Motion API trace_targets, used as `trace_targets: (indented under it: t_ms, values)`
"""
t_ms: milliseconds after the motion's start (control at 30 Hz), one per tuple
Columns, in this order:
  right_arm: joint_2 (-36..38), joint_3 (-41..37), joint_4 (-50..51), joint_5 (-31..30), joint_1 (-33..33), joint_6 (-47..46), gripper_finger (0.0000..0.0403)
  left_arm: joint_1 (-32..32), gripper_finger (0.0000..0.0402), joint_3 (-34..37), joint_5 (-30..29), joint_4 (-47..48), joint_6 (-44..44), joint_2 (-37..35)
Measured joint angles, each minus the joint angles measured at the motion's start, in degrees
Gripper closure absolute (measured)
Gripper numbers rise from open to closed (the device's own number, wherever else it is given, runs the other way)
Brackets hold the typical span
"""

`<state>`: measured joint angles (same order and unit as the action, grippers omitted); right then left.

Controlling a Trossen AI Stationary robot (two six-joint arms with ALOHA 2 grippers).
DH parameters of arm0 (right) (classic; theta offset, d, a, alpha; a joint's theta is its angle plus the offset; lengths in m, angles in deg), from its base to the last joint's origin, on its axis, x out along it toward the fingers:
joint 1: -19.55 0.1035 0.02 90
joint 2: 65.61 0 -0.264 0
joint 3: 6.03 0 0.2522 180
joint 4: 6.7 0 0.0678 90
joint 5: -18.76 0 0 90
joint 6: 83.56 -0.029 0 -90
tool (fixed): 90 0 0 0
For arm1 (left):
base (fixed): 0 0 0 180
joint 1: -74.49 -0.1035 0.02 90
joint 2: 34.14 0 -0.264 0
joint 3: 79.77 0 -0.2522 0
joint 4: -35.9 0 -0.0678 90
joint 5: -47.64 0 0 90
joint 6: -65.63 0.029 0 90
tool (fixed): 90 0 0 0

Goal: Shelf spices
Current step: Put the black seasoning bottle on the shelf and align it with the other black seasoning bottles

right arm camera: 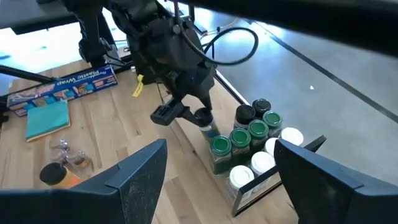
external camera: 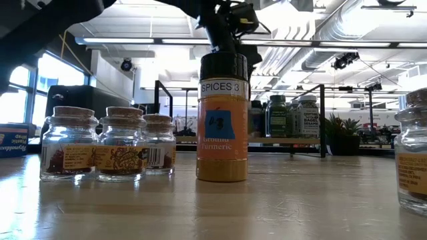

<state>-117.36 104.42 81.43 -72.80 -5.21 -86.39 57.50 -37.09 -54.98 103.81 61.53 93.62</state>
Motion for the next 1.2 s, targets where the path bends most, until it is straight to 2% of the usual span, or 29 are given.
trace_targets:
  t_ms: [500,767,833,967,1200]
  values:
    - [0.0,0.0,0.0,0.0,0.0,-1.3,0.0111,-1.9,0.017,0.6,0.3,-8.5,1.8,0.2]
    - [0.0,0.0,0.1,-2.8,0.0,-1.1,0.0111,-0.6,0.0176,-1.3,0.0,-3.5,1.8,-4.1]
    - [0.0,0.0,0.1,-3.0,0.0,-0.8,0.0111,-0.2,0.0186,-1.4,0.4,0.8,1.2,-5.7]
    - [0.0,0.0,0.1,-4.3,0.0,-0.6,0.0111,-0.8,0.022,-1.2,4.7,10.5,-1.3,-5.5]
    - [0.0,0.0,0.1,-4.9,0.0,0.3,0.0111,-2.7,0.0293,-1.2,5.8,9.3,-2.3,0.0]
